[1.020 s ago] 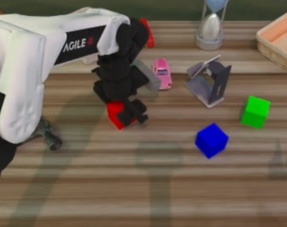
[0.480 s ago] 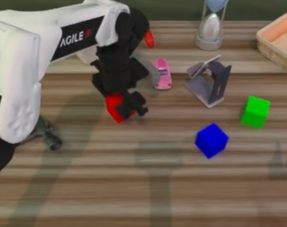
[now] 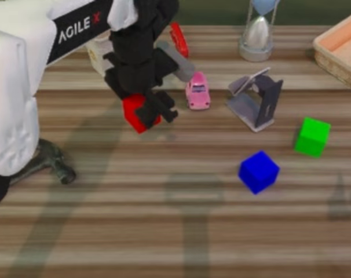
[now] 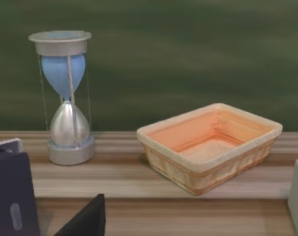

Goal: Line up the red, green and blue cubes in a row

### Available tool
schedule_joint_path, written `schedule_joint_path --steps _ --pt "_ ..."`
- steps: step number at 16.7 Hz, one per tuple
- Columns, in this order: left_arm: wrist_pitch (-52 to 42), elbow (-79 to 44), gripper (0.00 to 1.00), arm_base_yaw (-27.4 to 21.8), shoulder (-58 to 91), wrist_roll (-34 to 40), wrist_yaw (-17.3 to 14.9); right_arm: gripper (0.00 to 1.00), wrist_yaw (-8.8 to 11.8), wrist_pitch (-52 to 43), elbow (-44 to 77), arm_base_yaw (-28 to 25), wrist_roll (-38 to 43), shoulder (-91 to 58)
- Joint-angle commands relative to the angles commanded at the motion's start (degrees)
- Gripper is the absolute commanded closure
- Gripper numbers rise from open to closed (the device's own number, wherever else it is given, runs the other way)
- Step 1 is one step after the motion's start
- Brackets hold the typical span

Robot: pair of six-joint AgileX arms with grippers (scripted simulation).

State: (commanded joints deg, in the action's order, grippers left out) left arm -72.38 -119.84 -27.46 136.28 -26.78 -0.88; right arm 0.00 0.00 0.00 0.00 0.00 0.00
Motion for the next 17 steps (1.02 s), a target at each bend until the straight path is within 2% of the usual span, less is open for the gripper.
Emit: schedule_joint_path --steps 3,6,13,17 --pt "0.47 0.89 1.0 -0.59 -0.62 -0.73 0.01 0.0 0.0 0.0 0.0 0.0 0.0 0.0" --pt "2.37 6.55 1.0 -1.97 -5.48 -4.4 -0.05 0.0 0.0 0.0 0.0 0.0 0.0 0.0" --pt "8.82 34.89 1.0 -7.67 -23.77 -19.38 -0.26 0.0 0.0 0.0 0.0 0.0 0.0 0.0" --pt "11.65 43.43 1.0 -10.04 -31.22 -25.44 -0.33 0.0 0.0 0.0 0.0 0.0 0.0 0.0"
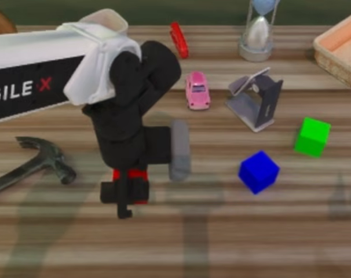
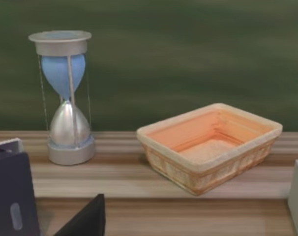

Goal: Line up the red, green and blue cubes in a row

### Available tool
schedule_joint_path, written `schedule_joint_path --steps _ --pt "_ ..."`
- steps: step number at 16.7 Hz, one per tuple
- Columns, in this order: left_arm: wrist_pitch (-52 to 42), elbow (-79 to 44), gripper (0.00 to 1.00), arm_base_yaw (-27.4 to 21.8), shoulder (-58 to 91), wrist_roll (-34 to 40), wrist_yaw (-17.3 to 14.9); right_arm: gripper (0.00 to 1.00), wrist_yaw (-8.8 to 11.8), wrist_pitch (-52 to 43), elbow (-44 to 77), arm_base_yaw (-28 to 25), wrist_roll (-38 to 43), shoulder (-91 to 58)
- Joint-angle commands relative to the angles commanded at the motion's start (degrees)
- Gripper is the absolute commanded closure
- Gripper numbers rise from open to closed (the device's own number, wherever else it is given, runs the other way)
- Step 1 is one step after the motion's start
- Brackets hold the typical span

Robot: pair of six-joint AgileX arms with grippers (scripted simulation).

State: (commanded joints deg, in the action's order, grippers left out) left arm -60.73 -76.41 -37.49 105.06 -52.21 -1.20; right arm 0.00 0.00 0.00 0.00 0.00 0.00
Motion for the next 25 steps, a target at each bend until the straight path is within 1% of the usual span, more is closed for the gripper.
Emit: schedule_joint_path --steps 7,14,19,25 --pt "1.1 1.11 1.0 0.05 -0.08 -0.52 0.01 0.0 0.0 0.0 0.0 0.0 0.0 0.0" --pt "14.18 8.79 1.0 -0.32 5.01 -0.42 -0.03 0.0 0.0 0.0 0.0 0.0 0.0 0.0" --pt "15.34 9.55 1.0 -0.39 5.54 -0.45 -0.03 0.0 0.0 0.0 0.0 0.0 0.0 0.0" --pt "15.34 9.55 0.55 -0.39 5.54 -0.45 -0.03 0.0 0.0 0.0 0.0 0.0 0.0 0.0"
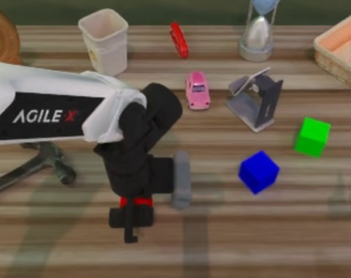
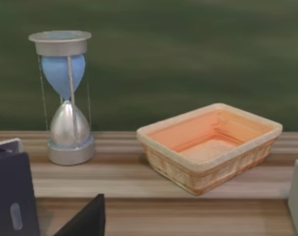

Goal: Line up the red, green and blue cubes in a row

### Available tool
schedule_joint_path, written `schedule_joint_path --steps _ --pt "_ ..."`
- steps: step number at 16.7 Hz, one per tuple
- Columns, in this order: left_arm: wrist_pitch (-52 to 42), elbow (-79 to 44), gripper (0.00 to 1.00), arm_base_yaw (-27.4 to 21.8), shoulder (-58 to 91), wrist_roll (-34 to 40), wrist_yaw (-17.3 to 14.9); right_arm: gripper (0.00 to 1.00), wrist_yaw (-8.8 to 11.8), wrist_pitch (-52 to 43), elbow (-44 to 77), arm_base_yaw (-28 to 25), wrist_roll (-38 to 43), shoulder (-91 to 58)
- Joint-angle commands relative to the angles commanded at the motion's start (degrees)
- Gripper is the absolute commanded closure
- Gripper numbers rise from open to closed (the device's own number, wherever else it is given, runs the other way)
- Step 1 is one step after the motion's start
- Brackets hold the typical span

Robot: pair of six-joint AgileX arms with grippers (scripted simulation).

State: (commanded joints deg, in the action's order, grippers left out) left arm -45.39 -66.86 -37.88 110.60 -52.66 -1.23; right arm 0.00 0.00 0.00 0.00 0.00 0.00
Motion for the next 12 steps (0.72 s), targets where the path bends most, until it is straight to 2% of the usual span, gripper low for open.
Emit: schedule_joint_path --steps 7,12 --pt "0.0 0.0 0.02 0.0 0.0 0.0 0.0 0.0 0.0 0.0 0.0 0.0 0.0 0.0" --pt "0.0 0.0 0.0 0.0 0.0 0.0 0.0 0.0 0.0 0.0 0.0 0.0 0.0 0.0"
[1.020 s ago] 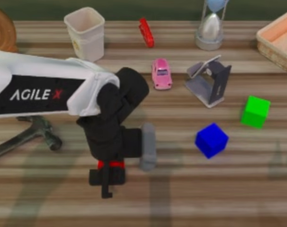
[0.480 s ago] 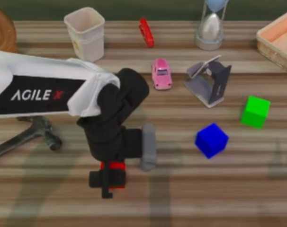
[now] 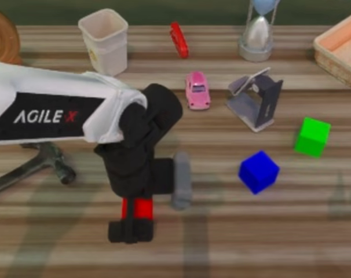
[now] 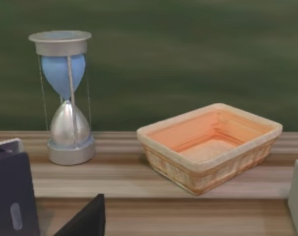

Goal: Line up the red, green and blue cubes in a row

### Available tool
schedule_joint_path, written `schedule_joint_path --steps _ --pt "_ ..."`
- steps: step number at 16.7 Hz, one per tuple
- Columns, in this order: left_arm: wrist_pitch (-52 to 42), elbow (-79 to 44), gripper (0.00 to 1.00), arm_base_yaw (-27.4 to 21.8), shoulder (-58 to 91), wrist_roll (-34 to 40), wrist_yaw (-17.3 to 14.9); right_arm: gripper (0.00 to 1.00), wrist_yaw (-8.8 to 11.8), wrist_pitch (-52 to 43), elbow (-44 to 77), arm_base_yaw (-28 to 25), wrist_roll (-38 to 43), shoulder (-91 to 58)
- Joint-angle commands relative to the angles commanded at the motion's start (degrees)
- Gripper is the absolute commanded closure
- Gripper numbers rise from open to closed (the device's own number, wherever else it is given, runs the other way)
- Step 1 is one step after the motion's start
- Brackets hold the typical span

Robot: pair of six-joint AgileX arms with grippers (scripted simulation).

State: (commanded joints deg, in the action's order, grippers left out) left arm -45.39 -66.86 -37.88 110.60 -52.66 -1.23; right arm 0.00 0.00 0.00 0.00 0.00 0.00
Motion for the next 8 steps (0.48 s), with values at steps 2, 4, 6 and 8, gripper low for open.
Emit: schedule_joint_path --steps 2,4,6,8 --pt "0.0 0.0 0.0 0.0 0.0 0.0 0.0 0.0 0.0 0.0 0.0 0.0 0.0 0.0" --pt "-0.01 -0.01 0.0 0.1 -0.05 0.0 0.0 0.0 0.0 0.0 0.0 0.0 0.0 0.0" --pt "-0.99 -0.83 0.0 0.09 -0.38 -0.13 -0.02 0.0 0.0 0.0 0.0 0.0 0.0 0.0" --pt "-4.27 -2.97 0.0 0.42 -1.61 -0.12 0.0 0.0 0.0 0.0 0.0 0.0 0.0 0.0"
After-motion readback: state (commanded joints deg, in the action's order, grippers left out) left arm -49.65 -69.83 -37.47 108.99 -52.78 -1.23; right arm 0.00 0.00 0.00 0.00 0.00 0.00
